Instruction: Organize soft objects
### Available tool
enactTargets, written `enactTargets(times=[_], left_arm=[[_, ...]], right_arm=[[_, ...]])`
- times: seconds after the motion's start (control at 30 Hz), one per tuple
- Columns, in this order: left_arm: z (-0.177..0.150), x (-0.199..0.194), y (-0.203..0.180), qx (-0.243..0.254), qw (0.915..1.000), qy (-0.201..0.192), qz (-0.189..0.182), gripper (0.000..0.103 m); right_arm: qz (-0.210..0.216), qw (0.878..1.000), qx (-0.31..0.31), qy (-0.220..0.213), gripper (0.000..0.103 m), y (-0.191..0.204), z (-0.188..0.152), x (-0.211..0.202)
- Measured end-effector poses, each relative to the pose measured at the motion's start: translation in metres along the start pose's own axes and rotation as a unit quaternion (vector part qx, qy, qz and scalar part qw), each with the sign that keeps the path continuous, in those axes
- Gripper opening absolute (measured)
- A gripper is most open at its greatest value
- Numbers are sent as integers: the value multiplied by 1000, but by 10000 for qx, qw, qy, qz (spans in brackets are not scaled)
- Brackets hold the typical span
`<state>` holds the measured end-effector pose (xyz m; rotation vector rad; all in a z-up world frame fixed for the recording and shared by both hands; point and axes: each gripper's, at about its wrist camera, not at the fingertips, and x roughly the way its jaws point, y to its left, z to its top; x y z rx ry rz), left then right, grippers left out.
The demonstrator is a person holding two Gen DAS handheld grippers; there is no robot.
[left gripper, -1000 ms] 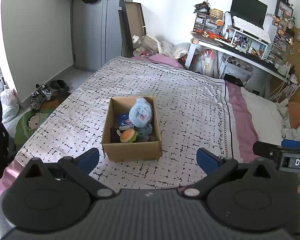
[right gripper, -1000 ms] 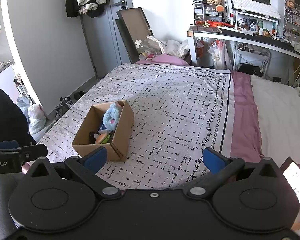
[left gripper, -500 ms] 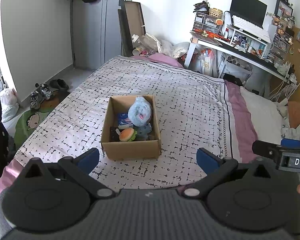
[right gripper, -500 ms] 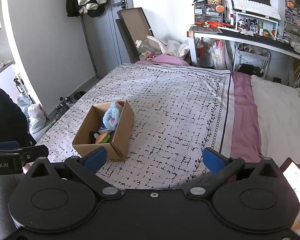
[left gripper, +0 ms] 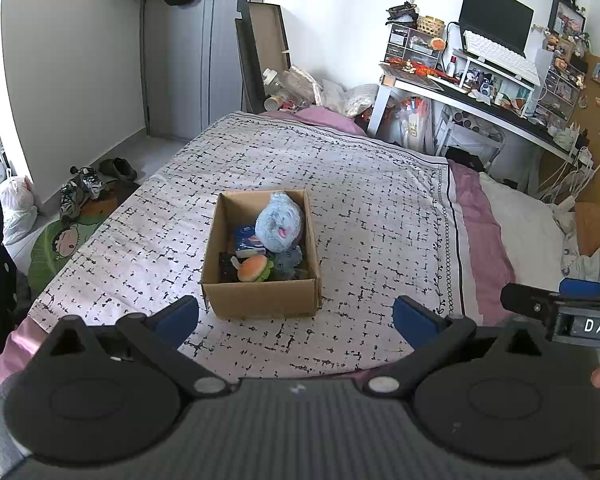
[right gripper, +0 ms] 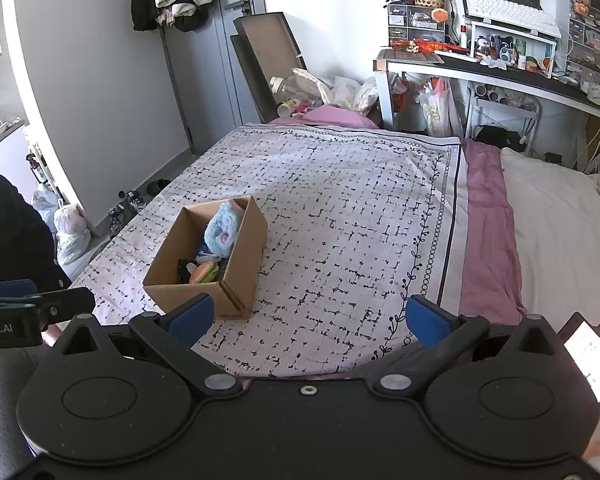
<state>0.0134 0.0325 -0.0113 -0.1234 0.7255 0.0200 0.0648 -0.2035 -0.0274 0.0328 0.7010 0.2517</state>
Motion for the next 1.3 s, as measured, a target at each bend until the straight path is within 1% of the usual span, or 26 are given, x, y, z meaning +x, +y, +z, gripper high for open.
enactTargets(times=[0.93,1.3], left_arm=[[-3,-1,0,-7,10000,32,14,102],[-7,6,0,-47,9999,139,-53,102]], right_arm=[[-3,10000,-12,12,103,0,-1,0],[-35,9999,-66,104,103,2,-4,6]])
